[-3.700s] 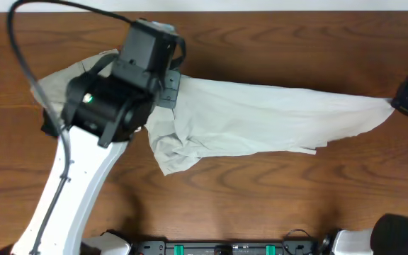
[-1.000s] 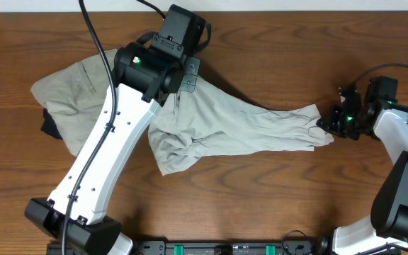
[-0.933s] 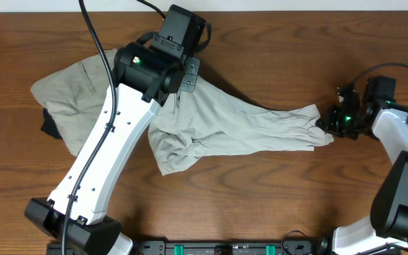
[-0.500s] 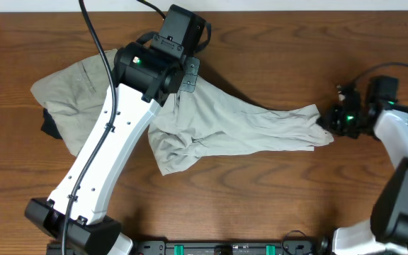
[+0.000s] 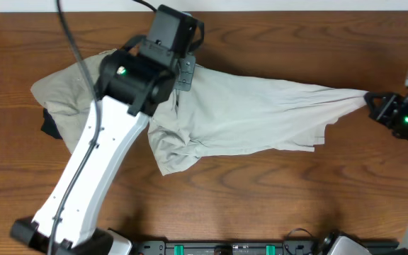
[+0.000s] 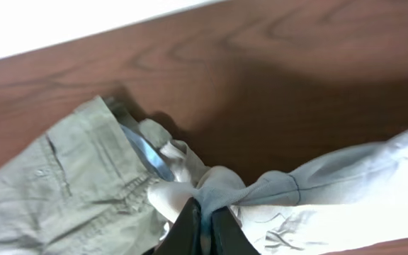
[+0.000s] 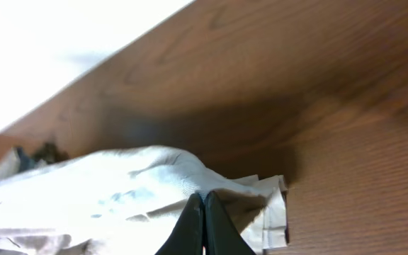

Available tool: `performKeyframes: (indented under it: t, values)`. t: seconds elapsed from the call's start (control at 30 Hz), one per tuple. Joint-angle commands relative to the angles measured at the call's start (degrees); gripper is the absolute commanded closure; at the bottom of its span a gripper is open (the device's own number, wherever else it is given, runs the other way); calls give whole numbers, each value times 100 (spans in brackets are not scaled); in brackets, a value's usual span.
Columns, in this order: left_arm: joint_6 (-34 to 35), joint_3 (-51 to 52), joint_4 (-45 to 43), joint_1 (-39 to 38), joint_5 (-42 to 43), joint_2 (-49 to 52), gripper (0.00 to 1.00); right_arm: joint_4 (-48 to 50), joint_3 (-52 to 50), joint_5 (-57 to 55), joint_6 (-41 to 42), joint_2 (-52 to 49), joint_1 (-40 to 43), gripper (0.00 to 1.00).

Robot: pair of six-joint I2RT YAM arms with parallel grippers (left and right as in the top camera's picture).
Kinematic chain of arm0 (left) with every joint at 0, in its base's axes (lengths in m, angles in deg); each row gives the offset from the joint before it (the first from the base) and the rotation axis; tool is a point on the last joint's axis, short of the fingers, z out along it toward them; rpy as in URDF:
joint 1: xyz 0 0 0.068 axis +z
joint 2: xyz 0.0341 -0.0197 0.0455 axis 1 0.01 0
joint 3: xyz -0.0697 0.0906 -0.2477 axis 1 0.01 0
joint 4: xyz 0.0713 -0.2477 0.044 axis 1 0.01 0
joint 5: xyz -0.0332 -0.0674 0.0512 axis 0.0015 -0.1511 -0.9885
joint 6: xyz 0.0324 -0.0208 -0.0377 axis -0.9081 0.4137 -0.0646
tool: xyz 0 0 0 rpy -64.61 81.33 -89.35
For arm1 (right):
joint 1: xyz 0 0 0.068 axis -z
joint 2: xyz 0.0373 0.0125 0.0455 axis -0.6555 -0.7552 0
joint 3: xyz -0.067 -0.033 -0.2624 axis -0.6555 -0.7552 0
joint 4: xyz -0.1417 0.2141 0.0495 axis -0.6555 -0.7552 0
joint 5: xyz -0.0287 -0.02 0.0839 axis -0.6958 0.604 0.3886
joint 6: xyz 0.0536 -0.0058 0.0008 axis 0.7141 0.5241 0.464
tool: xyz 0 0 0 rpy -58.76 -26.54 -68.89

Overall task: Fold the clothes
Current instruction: 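Lift the shirt again with both grippers, stretching it taut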

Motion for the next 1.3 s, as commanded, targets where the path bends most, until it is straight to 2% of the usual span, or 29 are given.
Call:
performKeyframes:
  t: [0.0, 0.23, 0.5, 0.77, 1.1, 1.27]
  values:
    - [-37, -92, -57, 24, -308, -509, 94, 0, 448, 894, 153, -15, 415, 99]
    - [17, -321, -260, 24, -761, -1346, 94, -472, 1552, 1019, 162, -15, 1023, 99]
    - [22, -938, -754, 22, -634, -1987, 94, -1294, 3257, 1355, 219, -17, 1303, 99]
    - [-146, -1792, 35, 22, 286, -2033, 95, -2017, 4680, 1250, 348, -17, 1370, 99]
    - [-542, -2610, 1158, 22, 369, -2031, 94, -2758, 5825, 1189, 608, -17, 1370, 98]
    - [-597, -2708, 1215, 22, 1338, -2031, 94, -3259, 6325, 566, 605, -17, 1370, 98]
